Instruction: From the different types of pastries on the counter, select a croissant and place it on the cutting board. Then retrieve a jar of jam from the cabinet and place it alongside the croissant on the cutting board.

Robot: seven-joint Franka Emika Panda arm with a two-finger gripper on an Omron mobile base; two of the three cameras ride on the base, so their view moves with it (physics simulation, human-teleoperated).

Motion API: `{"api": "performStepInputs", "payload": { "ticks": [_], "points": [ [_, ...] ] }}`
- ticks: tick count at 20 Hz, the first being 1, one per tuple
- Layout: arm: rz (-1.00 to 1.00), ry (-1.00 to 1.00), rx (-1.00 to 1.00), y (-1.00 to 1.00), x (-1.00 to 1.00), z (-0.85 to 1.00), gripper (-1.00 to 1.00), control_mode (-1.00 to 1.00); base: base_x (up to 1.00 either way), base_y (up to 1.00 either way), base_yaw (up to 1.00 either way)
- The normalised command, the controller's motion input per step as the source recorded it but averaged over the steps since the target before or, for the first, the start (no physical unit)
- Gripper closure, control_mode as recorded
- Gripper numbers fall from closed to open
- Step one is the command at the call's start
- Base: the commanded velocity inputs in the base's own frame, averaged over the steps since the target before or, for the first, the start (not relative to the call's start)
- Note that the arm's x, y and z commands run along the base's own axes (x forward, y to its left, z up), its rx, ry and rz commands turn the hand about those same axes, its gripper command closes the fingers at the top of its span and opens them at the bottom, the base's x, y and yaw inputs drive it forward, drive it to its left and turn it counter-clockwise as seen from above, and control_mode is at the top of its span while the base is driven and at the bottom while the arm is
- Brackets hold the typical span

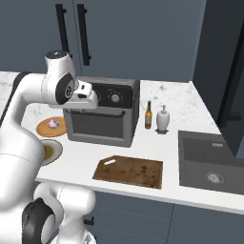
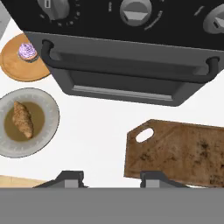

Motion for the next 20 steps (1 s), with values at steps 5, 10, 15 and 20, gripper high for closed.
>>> {"api": "performStepInputs", "payload": {
  "ticks": [5, 10, 15, 20],
  "points": [
    [0.0, 0.0, -0.07, 0.2, 0.0, -0.17, -1.0, -1.0, 0.0, 0.0, 0.0],
    [0.05, 0.0, -0.01, 0.46, 0.0, -0.25, -1.0, -1.0, 0.0, 0.0, 0.0],
    [0.04, 0.0, 0.0, 0.49, 0.0, -0.12, -1.0, -1.0, 0.0, 0.0, 0.0],
    [0.03, 0.0, 0.0, 0.5, 0.0, -0.13, -1.0, -1.0, 0.0, 0.0, 0.0]
  ]
}}
